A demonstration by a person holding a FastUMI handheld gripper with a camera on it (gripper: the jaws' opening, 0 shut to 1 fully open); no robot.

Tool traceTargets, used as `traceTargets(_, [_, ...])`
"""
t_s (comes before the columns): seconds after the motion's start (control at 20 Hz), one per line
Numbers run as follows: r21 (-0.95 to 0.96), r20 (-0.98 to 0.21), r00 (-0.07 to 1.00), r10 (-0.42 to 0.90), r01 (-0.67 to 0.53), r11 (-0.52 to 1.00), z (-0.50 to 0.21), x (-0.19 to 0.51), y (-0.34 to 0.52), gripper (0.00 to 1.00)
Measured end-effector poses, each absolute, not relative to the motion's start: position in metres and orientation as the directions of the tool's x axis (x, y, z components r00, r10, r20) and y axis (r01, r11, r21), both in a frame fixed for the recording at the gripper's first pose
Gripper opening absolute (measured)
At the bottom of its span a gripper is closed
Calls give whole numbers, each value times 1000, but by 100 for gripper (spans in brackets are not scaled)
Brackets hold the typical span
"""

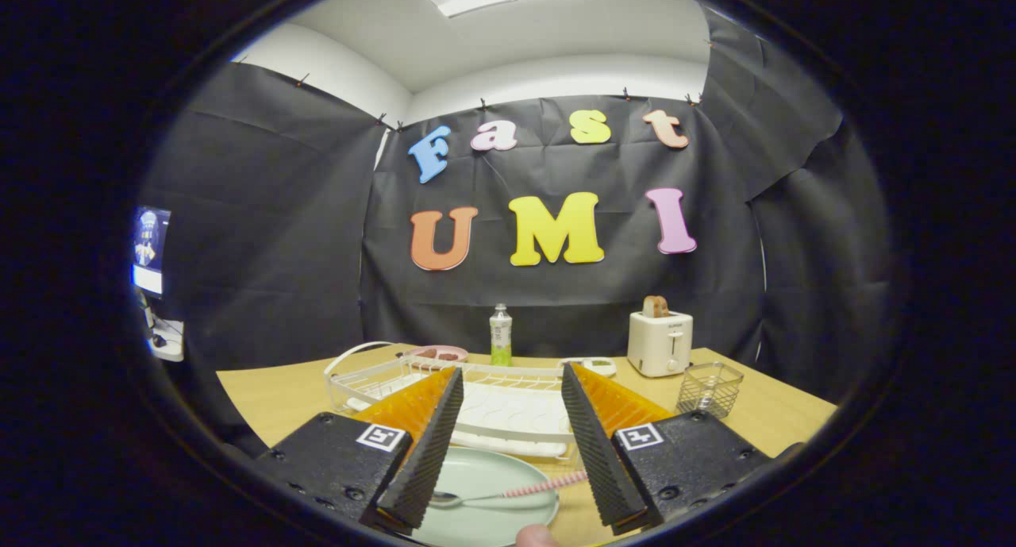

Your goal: Take the plate from the dish rack, then take the spoon from the basket and place it into the plate.

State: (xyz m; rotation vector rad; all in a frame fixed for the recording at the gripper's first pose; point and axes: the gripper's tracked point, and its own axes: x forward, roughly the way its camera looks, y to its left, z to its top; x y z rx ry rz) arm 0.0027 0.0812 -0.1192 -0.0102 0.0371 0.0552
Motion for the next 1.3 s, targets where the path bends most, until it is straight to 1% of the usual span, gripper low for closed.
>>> traceTargets(0.1, [-16,-30,999,40,-41,999,-110,2,75,87])
traceTargets(0.2, [-19,-11,1000,27,-27,999,-95,-1,71,90])
traceTargets(0.3, [-28,26,1000,17,-16,999,-76,-5,67,91])
traceTargets(0.45, [-58,104,994,-27,33,998,-47,-11,56,94])
traceTargets(0.55, [-59,98,994,-51,57,997,-48,-18,54,95])
traceTargets(0.7, [-31,73,997,-38,40,999,-48,-29,59,95])
traceTargets(0.95, [0,102,994,-29,29,1000,-42,-39,58,96])
traceTargets(1.1, [-6,119,991,-55,56,998,-37,-40,55,96])
traceTargets(1.3, [-10,107,992,-64,66,998,-40,-36,57,96])
